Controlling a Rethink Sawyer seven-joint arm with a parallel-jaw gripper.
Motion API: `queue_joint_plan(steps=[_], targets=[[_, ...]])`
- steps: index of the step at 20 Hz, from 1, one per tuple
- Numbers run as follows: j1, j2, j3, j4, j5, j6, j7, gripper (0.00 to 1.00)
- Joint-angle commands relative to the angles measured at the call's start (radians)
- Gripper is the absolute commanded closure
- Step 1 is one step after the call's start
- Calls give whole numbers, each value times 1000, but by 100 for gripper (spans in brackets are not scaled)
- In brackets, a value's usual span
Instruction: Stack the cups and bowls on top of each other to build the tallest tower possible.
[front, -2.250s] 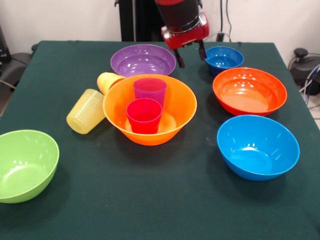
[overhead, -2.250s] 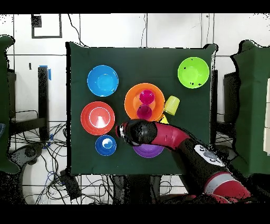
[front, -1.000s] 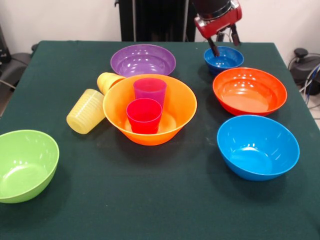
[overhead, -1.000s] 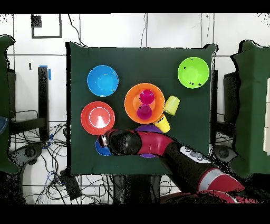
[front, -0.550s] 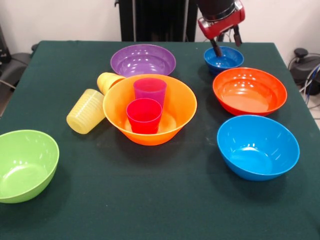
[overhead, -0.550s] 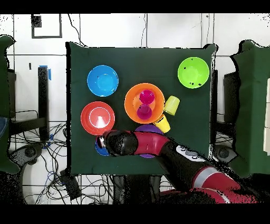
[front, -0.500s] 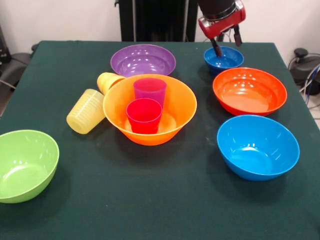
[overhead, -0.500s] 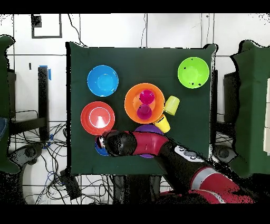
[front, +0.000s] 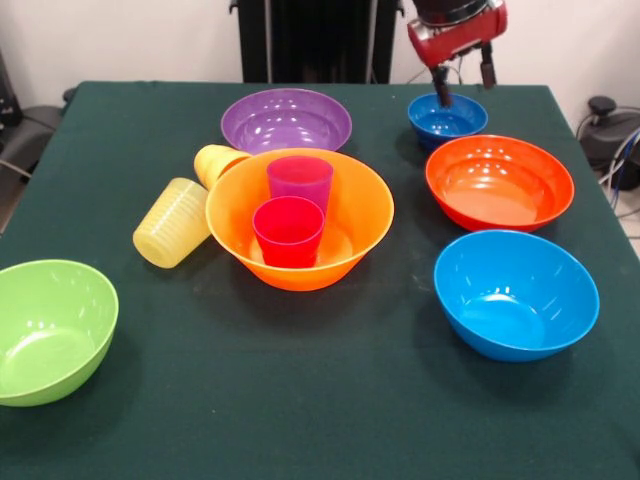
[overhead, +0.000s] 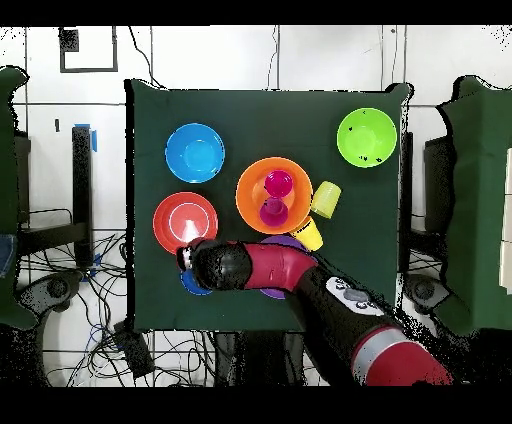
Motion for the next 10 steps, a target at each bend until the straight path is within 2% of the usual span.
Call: queue_joint_plan(steps=[1,3,5,7,9,10], targets=[[-16,-145,92,44,130,70,229,0],[-42,-200,137,64,161,109,223,0],[-48,-233,152,50,152,153,184,0],[-31,-249,133,-45,7,297,-26,0],[-79,-226,234,-108,-142,451,-318,0],[-92,-211,288,-144,-256,507,-497,0]])
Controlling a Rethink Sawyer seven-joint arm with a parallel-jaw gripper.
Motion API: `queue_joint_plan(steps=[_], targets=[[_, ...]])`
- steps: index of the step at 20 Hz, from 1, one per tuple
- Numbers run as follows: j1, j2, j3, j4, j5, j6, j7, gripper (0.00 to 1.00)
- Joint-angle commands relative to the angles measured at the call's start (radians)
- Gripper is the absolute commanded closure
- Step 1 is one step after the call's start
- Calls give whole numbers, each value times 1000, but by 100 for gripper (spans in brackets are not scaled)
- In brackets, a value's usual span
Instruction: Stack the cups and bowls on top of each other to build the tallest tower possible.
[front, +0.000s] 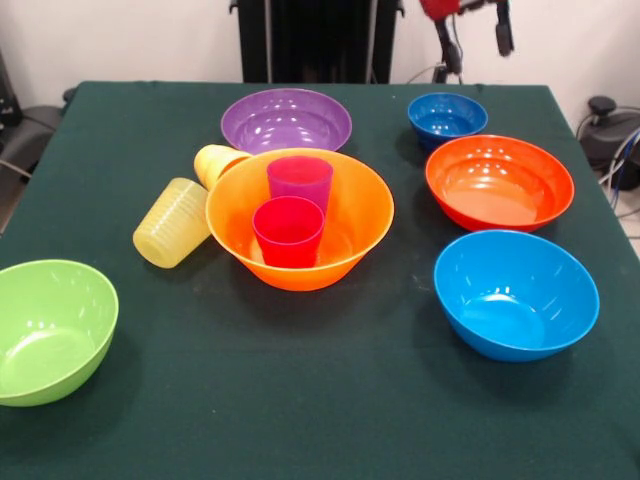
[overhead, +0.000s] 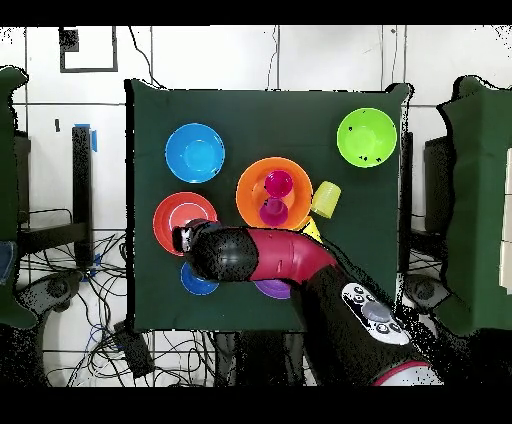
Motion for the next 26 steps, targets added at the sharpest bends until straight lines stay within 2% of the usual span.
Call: queue_joint_plan(steps=[1,2,6,8,11,17,19,20,21,22,23,24,26], targets=[[-46,-17,212,-120,-322,363,-578,0],[-47,-5,243,-128,-401,362,-648,0],[-62,49,294,-86,-533,298,-609,0],[-74,70,310,-82,-549,295,-582,0],[-83,68,347,-111,-540,342,-603,0],[-69,89,421,-163,-605,400,-754,0],[-60,103,461,-173,-657,413,-857,0],[-75,128,525,-175,-689,412,-989,0],[-82,132,550,-174,-709,413,-1042,0],[-95,119,601,-165,-744,418,-1156,0],[-110,130,630,-161,-757,421,-1220,0],[-124,134,664,-159,-777,441,-1326,0],[-127,145,694,-172,-805,462,-1448,0]])
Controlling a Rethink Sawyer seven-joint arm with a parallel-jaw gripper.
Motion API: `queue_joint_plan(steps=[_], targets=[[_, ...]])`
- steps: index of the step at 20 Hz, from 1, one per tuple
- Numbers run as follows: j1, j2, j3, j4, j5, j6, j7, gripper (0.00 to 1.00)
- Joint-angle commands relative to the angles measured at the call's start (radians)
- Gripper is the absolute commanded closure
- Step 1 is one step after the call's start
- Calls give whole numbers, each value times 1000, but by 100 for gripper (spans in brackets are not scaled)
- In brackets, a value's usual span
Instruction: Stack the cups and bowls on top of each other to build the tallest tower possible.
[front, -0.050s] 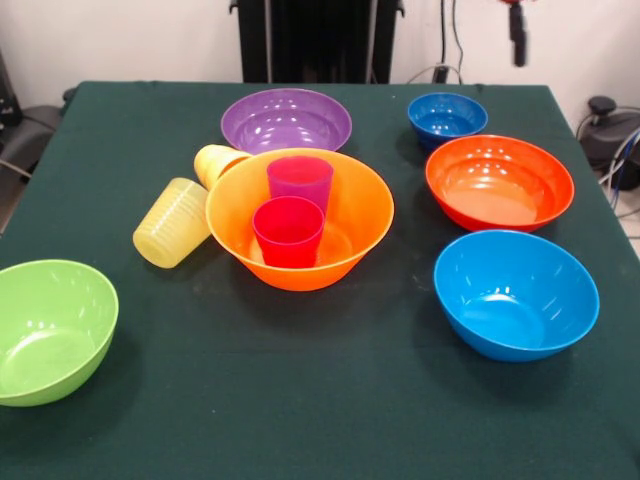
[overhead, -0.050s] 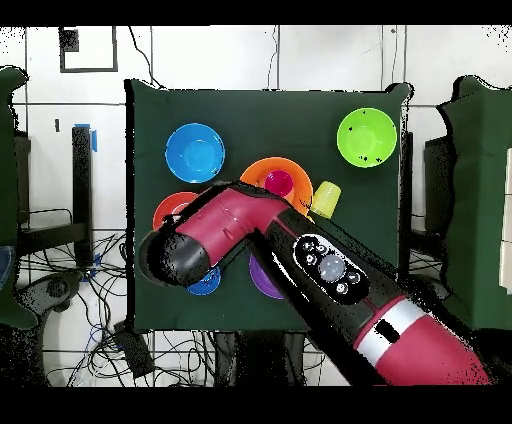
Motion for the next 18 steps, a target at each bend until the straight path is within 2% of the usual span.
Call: queue_joint_plan(steps=[1,4,8,11,15,18], targets=[[-30,80,200,-48,-178,140,-859,0],[-44,98,206,-42,-212,135,-957,0],[-36,152,161,-48,-225,114,-1015,0],[-22,176,113,-47,-224,75,-994,0],[-7,222,52,-62,-219,53,-1005,0],[-17,246,36,-71,-233,39,-1037,0]])
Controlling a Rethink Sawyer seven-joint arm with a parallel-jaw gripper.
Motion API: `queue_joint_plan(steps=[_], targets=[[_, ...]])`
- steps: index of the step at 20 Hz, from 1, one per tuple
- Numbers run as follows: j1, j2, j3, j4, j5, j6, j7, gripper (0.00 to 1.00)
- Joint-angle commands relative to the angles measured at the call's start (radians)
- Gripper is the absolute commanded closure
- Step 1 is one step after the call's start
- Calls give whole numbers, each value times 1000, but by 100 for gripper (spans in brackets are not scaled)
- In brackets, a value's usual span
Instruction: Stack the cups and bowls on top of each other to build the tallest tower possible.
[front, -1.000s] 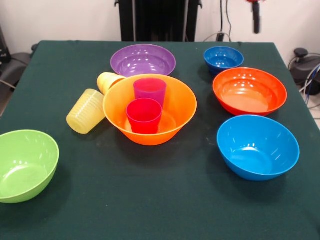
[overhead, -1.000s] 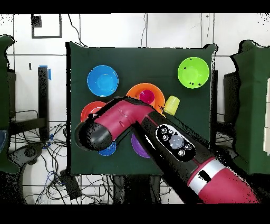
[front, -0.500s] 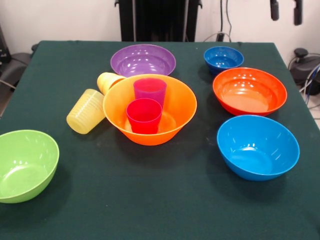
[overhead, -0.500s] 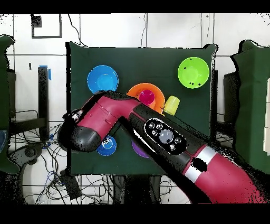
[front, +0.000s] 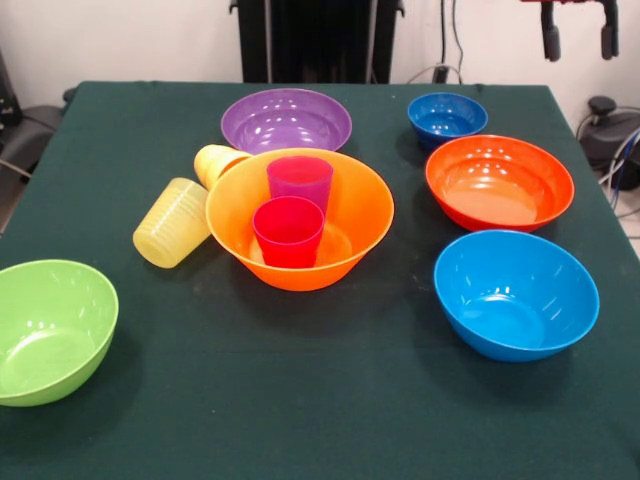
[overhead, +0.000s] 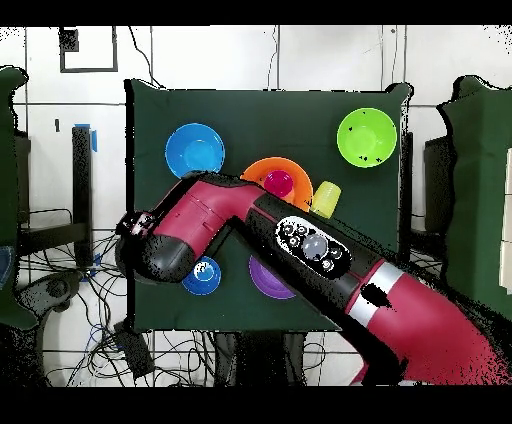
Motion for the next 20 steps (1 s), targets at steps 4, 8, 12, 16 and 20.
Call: queue_joint_plan(steps=[4,8,12,16,20], targets=[[-6,122,-104,-57,-120,26,-179,0],[-61,140,-72,-55,-116,46,-278,0],[-105,145,-48,-52,-99,89,-364,0],[-134,160,-45,-63,-88,123,-426,0],[-158,150,-43,-69,-76,148,-468,0]])
